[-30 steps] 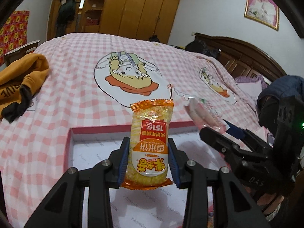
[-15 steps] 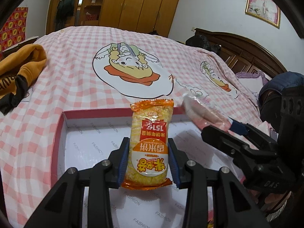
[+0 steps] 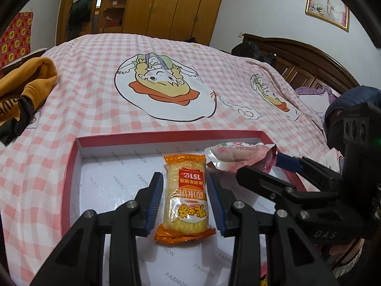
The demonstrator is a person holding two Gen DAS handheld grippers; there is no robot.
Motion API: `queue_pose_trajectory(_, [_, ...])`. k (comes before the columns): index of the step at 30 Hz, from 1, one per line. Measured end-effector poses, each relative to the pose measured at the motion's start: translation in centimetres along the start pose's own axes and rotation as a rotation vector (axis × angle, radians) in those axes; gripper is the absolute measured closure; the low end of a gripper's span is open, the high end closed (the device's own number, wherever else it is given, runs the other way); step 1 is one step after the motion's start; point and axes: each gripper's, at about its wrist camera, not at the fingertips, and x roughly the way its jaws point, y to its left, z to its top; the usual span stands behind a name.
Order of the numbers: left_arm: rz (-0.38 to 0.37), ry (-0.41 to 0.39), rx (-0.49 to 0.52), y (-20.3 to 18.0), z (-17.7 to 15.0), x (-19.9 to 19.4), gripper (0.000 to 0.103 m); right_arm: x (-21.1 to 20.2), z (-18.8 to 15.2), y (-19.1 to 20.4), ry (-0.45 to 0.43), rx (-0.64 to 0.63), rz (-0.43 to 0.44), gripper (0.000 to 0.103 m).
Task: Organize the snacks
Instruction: 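Lower both snacks into the box lid and open both tools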
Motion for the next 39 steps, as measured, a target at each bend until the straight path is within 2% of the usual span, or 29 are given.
queue_pose_trajectory(7, [0.008,0.004,-0.024,0.3,0.1,0.1,0.054,0.2,0.0,-0.3,0.01,0.018,-0.006,0.022])
queue_pose_trajectory(13, [0.043,0.003,-0.041,0.5,0.1,-0.3,0.039,0.1,0.0,-0.9,0.004,0.054,0.011,0.021])
queue_pose_trajectory(18, [0.06,-0.005,-0.046,0.6,0.1,-0.9,0.029,-0.1,0.0,-1.3,-0.001,0.077,0.024,0.013])
queue_pose_trajectory(24, [0.094,-0.017,-0.028,0.1,0.2,-1.6,0.021,-0.5,0.0,-1.7,-0.025,0.101,0.053,0.009])
queue_pose_trajectory(31, [0.088,-0.042,-0.001,-0.5,0.3,-2.7,0.015,-1.1,0.0,-2.4,-0.056,0.141,0.106,0.005])
queue_pose_trajectory(39, [0.082,-0.04,0.026,-1.4,0.3,-3.3,0.011,-1.2,-0.1,-2.2,-0.058,0.136,0.109,0.004])
